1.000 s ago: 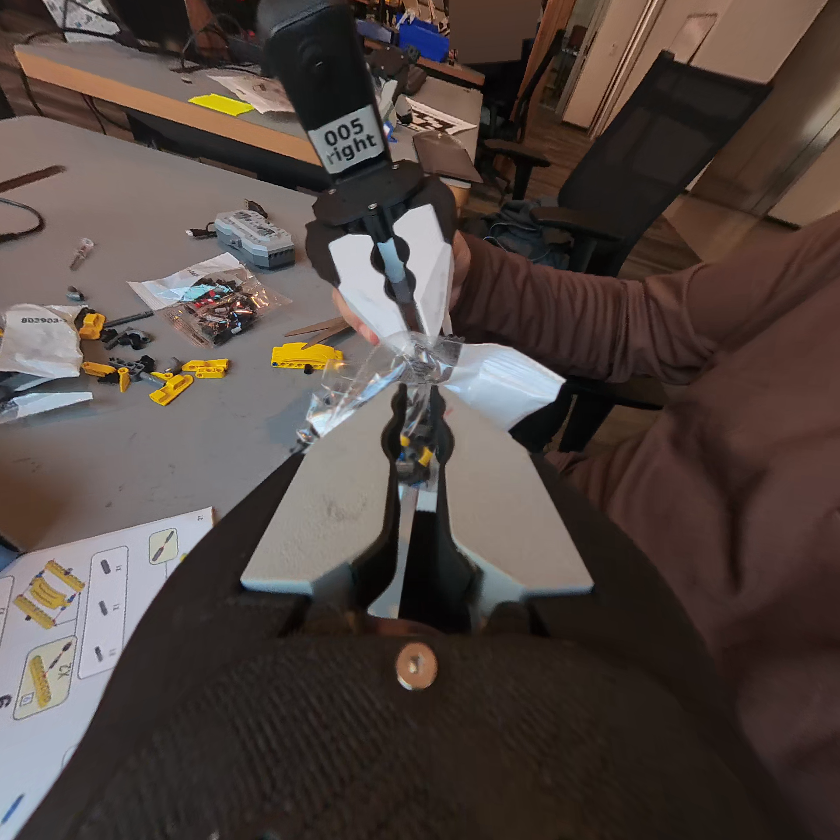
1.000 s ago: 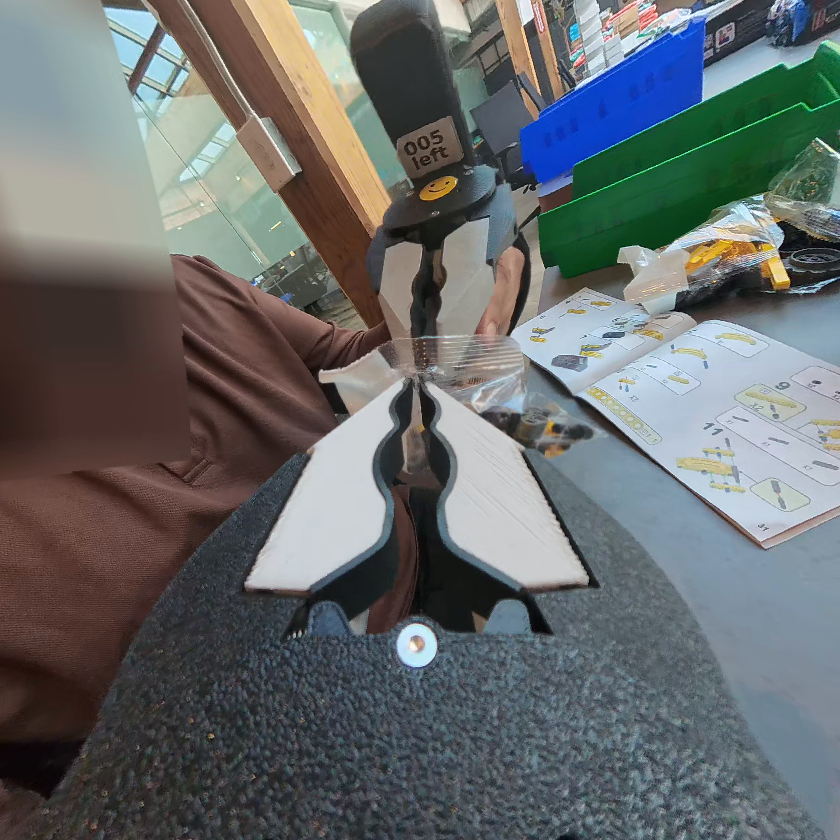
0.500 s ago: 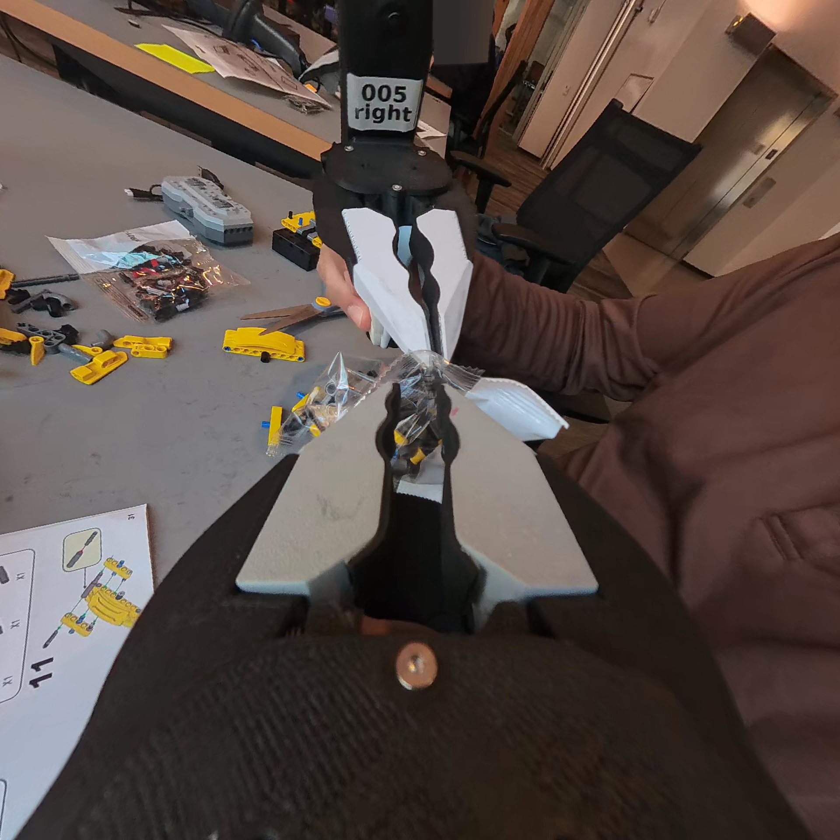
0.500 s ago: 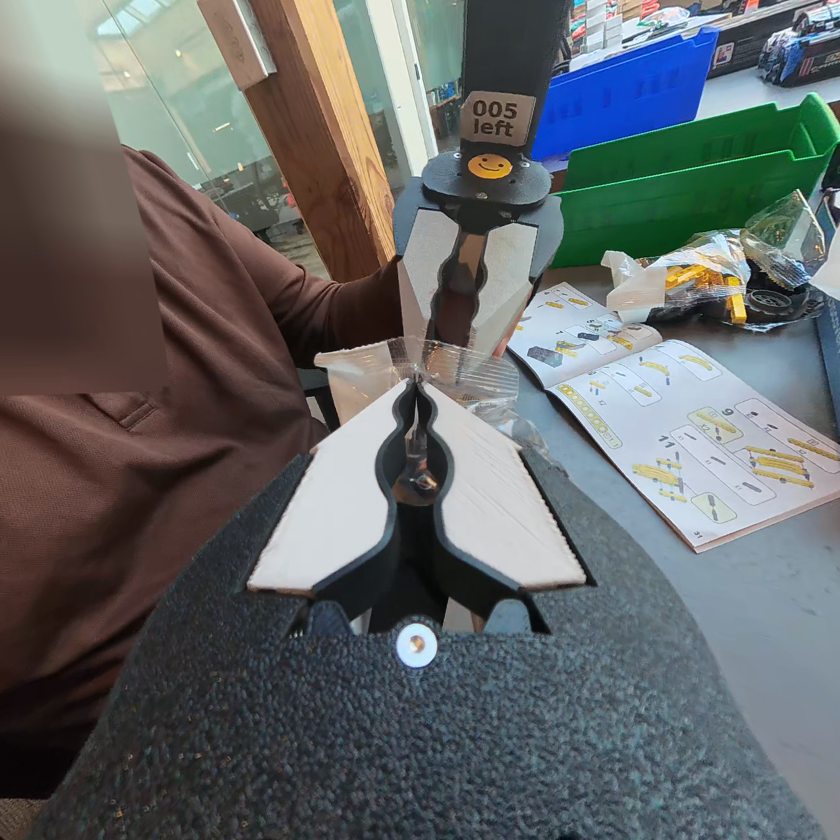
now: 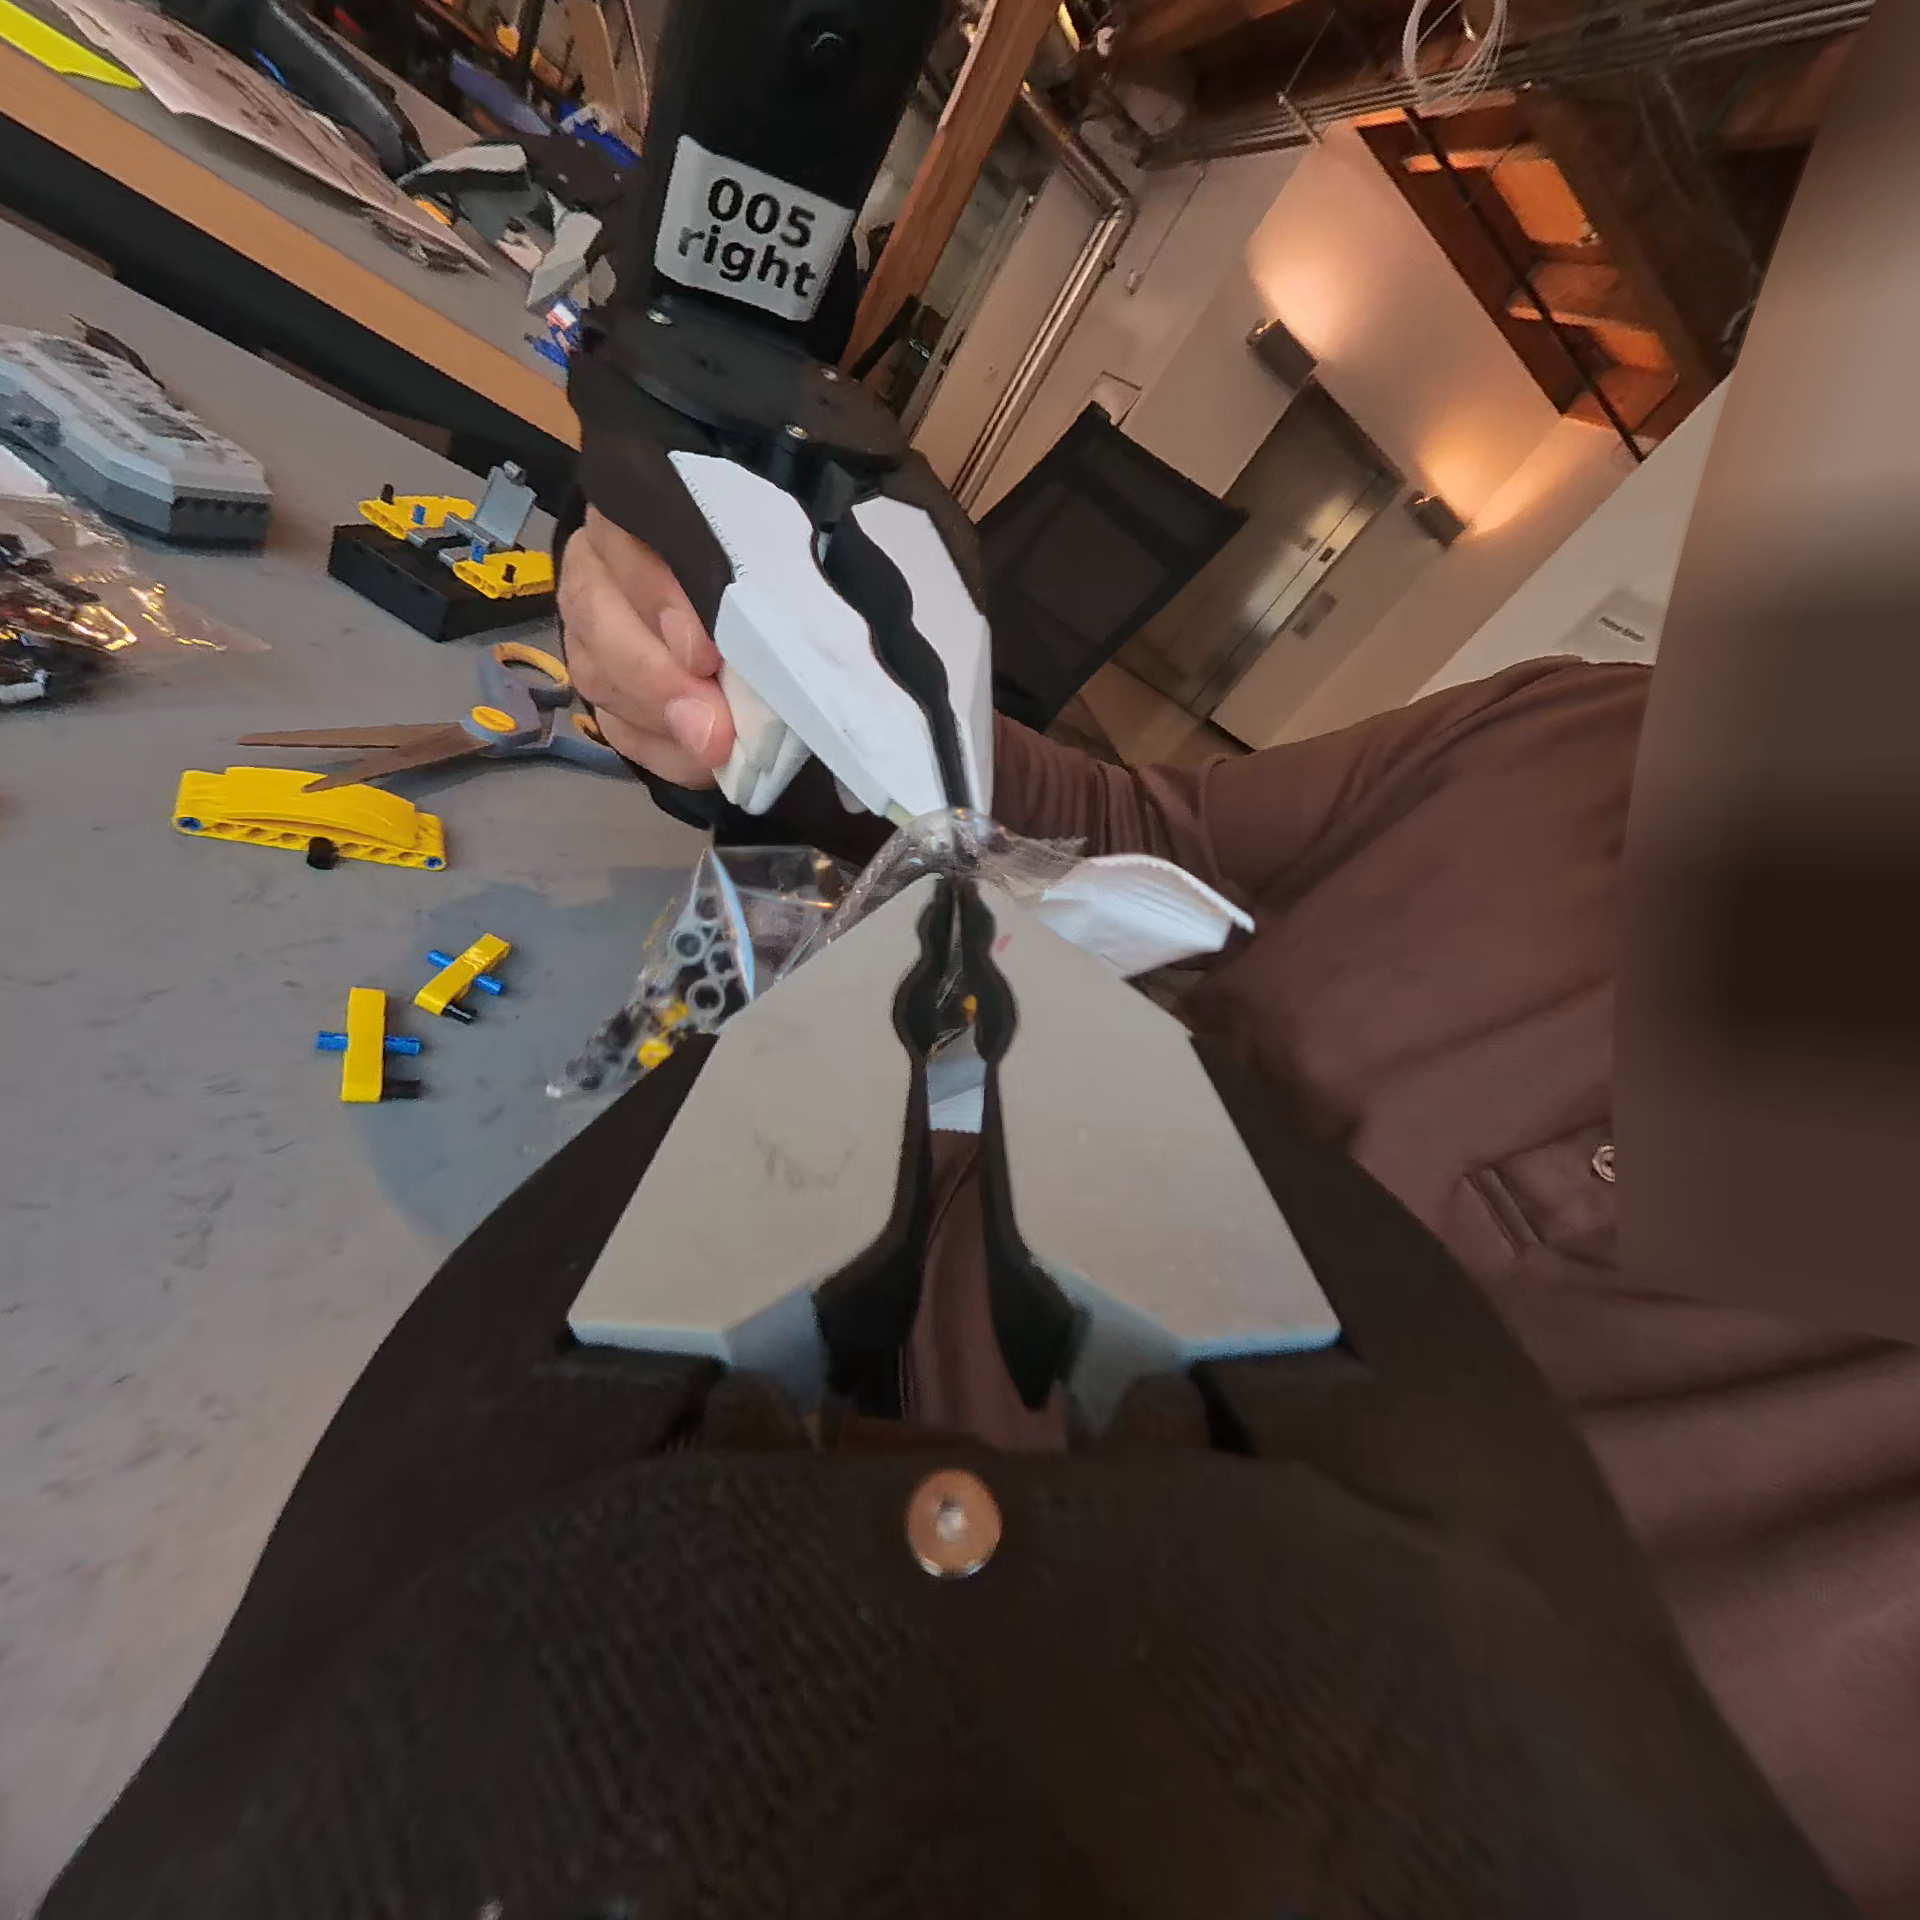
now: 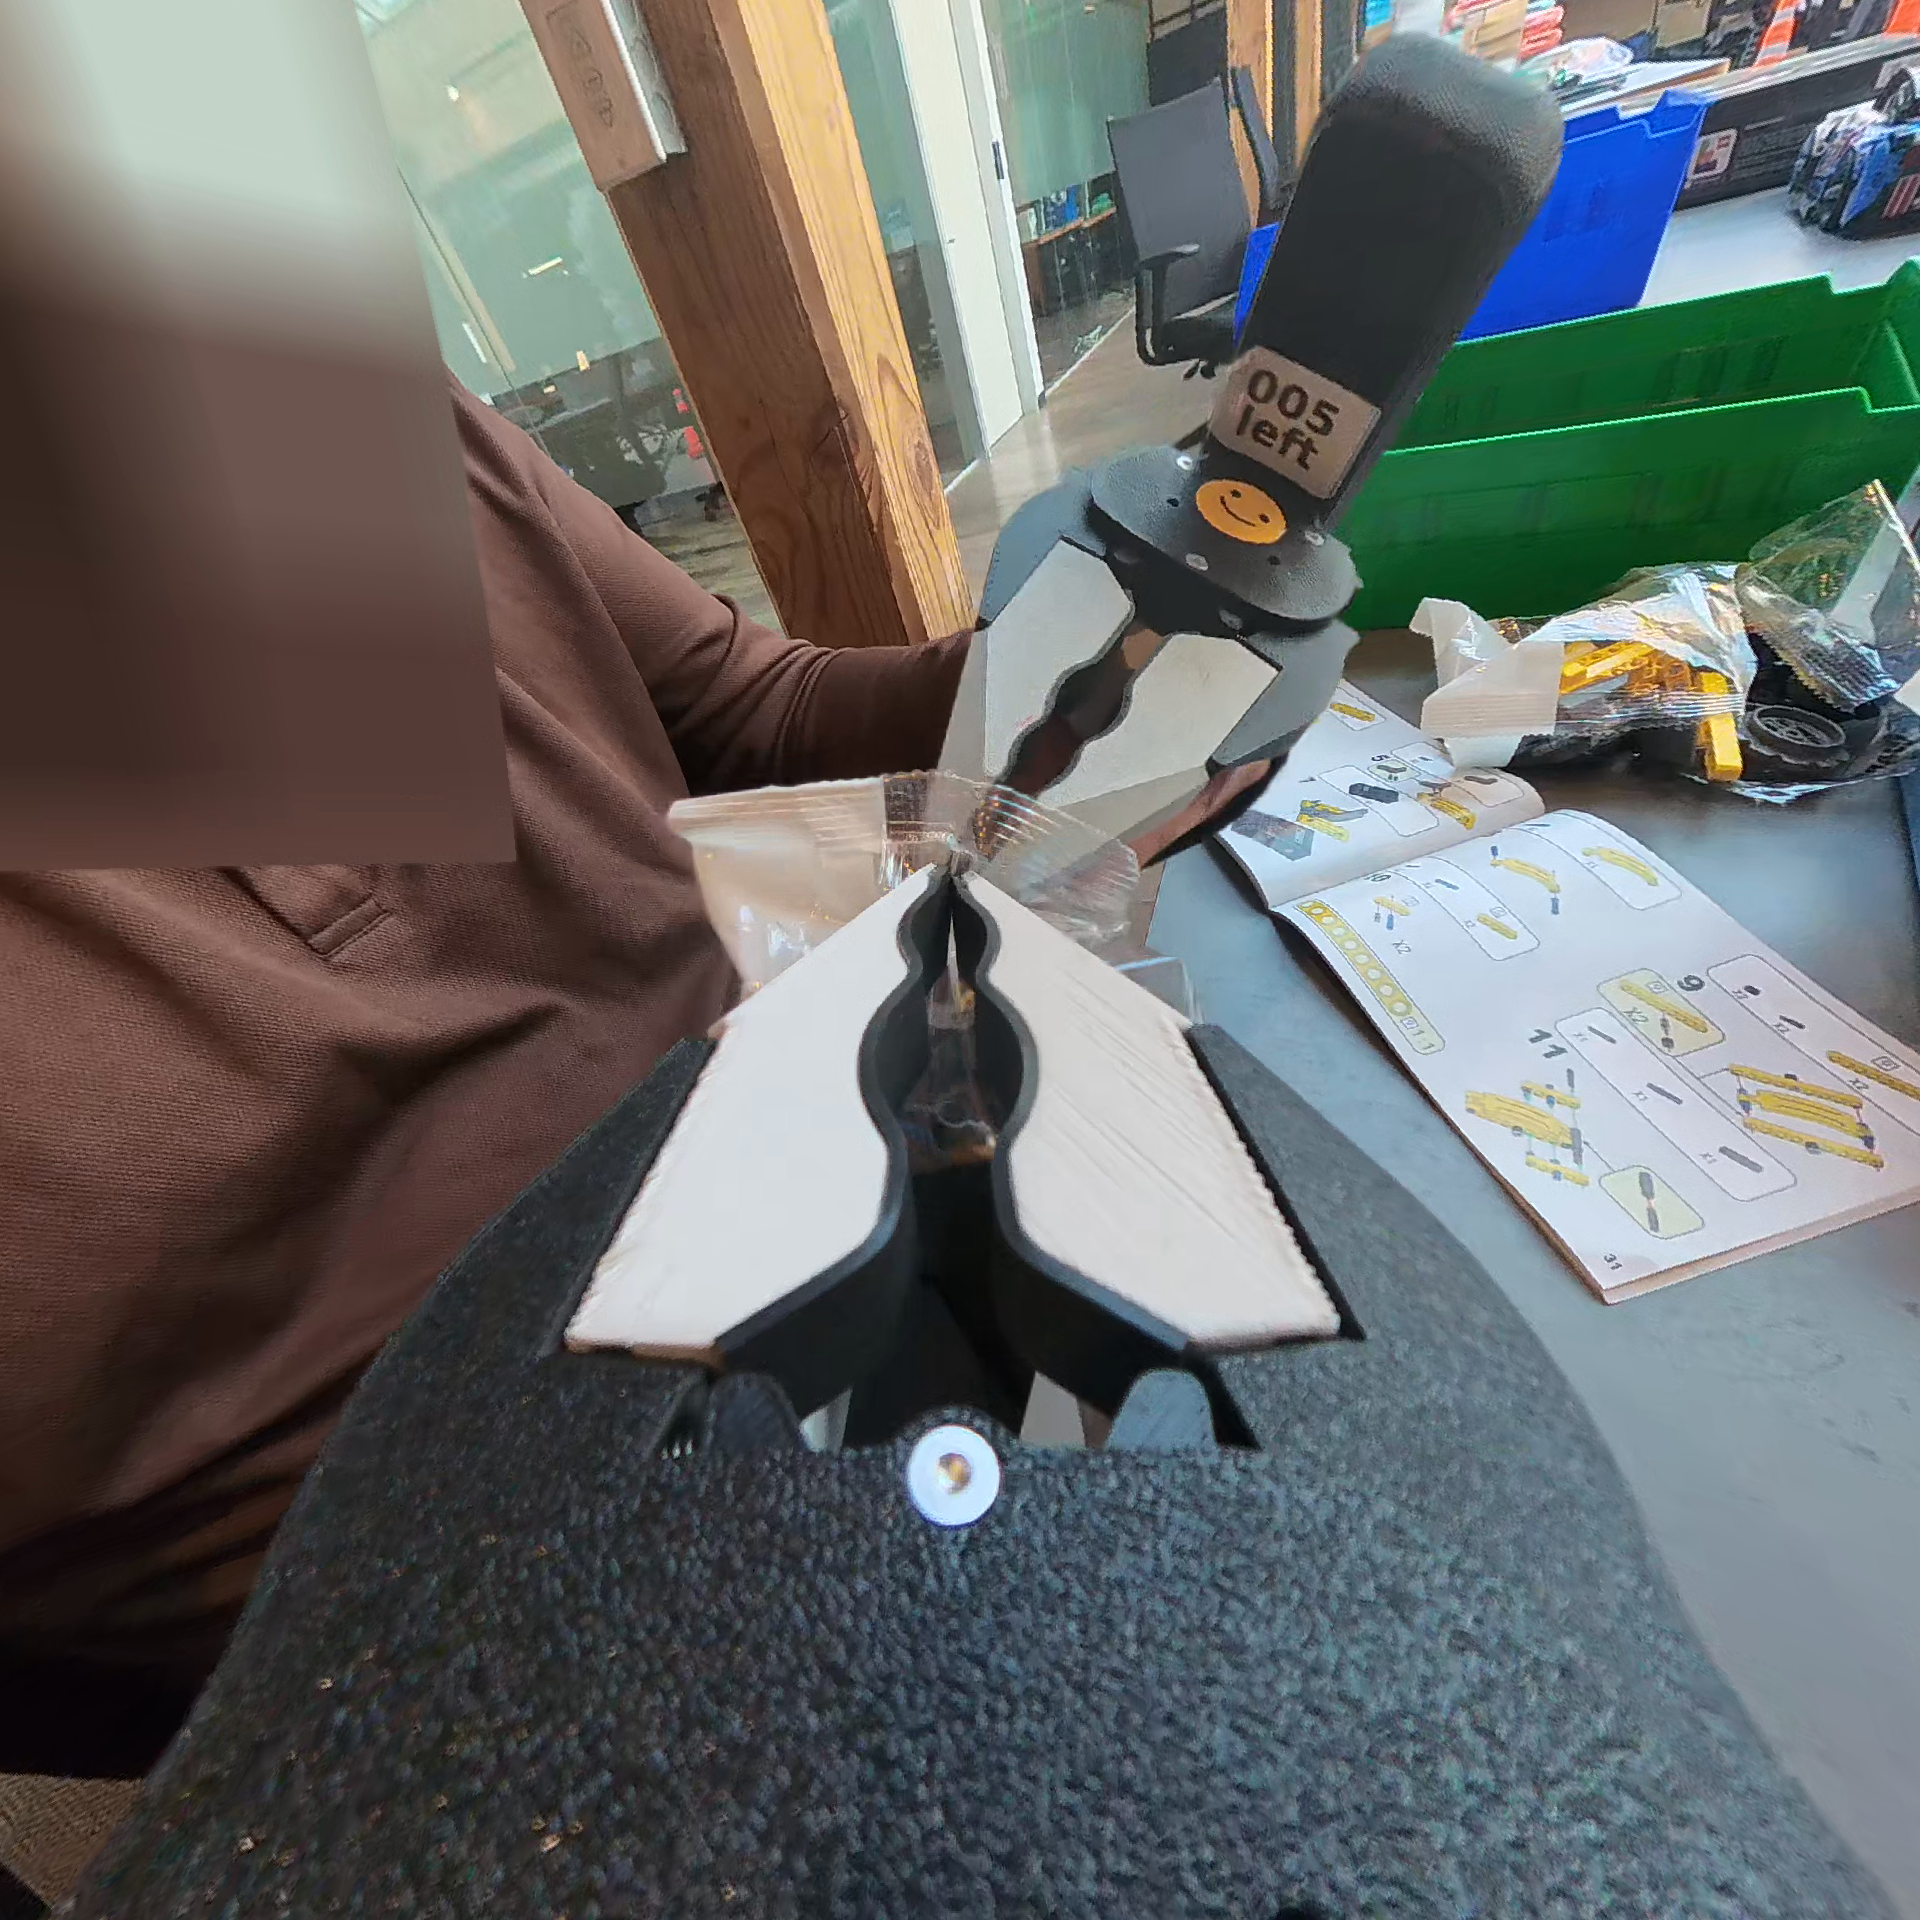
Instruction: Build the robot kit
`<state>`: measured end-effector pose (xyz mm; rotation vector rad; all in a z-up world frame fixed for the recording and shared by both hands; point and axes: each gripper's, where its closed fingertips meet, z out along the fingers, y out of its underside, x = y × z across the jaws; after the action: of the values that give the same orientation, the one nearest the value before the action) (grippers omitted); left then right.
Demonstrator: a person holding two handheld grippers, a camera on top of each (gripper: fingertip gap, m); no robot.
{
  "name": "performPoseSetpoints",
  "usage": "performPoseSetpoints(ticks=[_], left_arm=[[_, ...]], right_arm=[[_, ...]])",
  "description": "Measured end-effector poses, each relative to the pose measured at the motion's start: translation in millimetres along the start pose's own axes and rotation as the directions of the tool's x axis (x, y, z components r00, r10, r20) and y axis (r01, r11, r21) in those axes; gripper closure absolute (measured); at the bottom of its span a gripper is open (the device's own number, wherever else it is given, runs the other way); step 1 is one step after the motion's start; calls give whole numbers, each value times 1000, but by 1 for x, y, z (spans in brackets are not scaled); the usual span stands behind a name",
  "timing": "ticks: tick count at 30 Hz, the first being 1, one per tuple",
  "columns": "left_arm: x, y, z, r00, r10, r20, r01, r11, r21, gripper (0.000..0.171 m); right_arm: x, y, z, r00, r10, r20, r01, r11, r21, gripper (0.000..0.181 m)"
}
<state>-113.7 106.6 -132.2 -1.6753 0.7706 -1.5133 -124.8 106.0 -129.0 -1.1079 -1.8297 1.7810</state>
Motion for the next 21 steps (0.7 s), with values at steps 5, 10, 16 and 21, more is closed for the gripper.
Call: performPoseSetpoints(ticks=[5, 10, 16, 21], left_arm=[[-12, -8, 1, 985, 122, 121, -125, 992, 21, 171], [-48, -37, -24, 867, 206, 455, -264, 962, 68, 171], [-95, -22, -38, 777, 171, 606, -244, 969, 39, 171], [-127, -1, -42, 704, 176, 688, -218, 976, -27, 171]], right_arm=[[8, -4, -7, 999, 34, -38, -33, 999, 16, 181], [54, -13, -26, 929, 8, -370, 7, 999, 39, 181], [105, 12, -31, 680, -213, -702, 76, 972, -221, 181], [133, 41, -32, 585, -252, -771, 22, 955, -296, 181]])
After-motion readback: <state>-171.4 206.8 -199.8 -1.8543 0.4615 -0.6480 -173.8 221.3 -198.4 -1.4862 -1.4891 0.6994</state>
